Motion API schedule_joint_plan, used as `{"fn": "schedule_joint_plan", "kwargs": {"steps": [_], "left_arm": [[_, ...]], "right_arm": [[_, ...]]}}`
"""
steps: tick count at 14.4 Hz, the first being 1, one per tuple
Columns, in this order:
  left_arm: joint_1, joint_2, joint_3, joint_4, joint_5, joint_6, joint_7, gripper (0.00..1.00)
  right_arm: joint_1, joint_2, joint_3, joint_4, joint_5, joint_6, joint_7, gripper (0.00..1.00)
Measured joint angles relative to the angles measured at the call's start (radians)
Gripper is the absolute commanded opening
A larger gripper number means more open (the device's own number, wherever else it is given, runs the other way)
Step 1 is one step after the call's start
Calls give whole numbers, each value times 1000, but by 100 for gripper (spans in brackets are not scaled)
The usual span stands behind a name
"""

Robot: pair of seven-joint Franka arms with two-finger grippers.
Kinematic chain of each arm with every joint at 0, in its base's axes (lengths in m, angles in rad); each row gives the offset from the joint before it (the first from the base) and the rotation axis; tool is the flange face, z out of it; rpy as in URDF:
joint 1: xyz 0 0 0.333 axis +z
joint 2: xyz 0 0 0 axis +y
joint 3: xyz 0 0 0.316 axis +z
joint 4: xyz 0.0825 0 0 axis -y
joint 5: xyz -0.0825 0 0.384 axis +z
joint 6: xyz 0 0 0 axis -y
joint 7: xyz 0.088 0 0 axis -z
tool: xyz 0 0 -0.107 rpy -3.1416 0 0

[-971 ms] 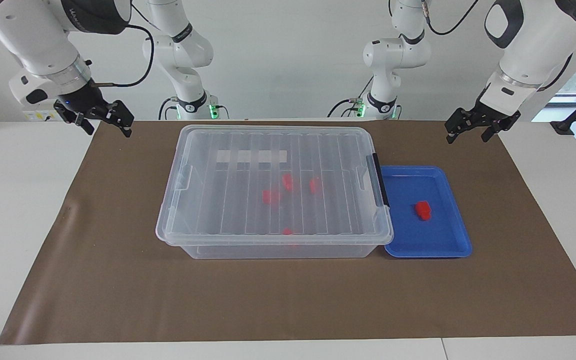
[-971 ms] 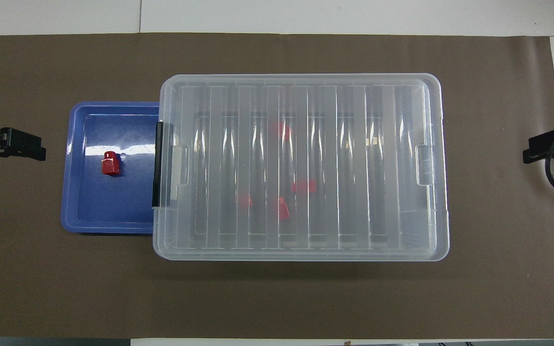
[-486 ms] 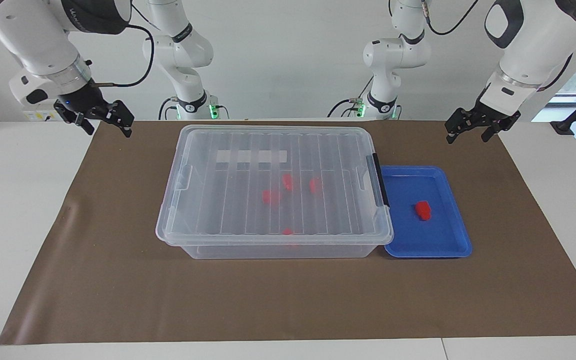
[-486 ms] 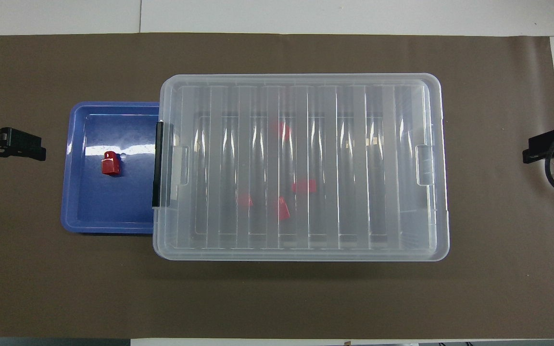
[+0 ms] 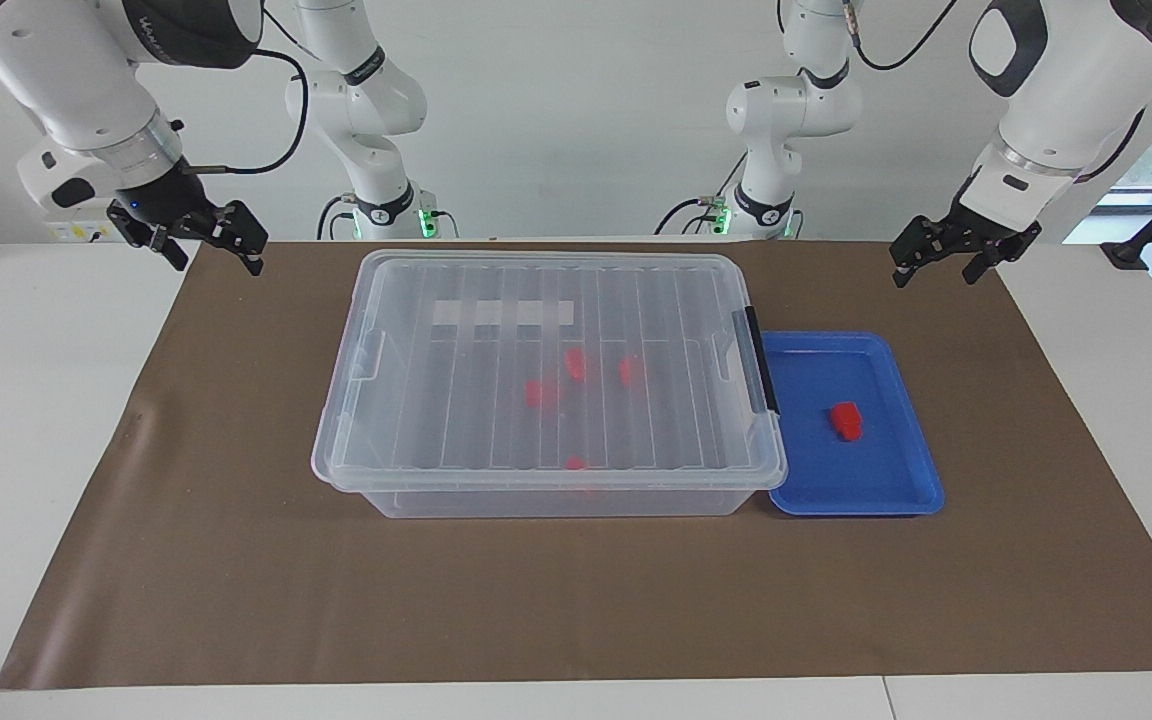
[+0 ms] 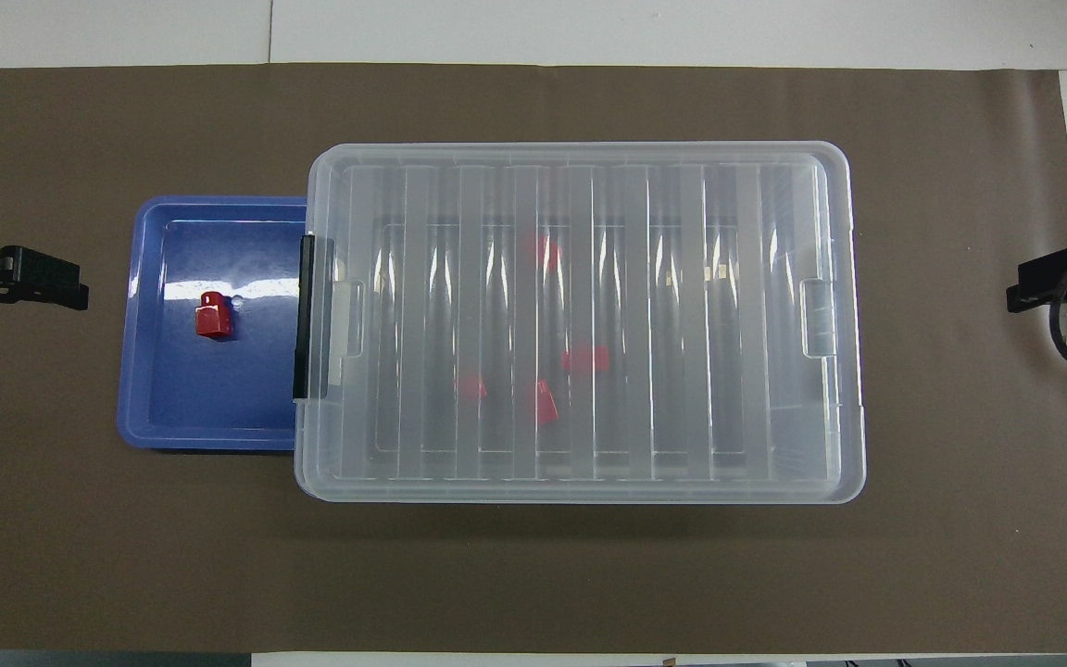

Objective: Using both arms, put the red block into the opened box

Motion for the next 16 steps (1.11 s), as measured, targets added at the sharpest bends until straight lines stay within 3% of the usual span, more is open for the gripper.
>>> {"fn": "schedule_joint_plan", "kwargs": {"steps": [3, 9, 16], "left_arm": [[0, 0, 0, 0, 0, 0, 0, 100], [0, 0, 0, 0, 0, 0, 0, 100], [0, 0, 0, 0, 0, 0, 0, 100]], "right_arm": [[15, 0, 3, -39, 41, 70, 14, 100], [178, 7, 13, -128, 36, 171, 190, 100], [190, 51, 9, -214, -2, 276, 191, 100]]}}
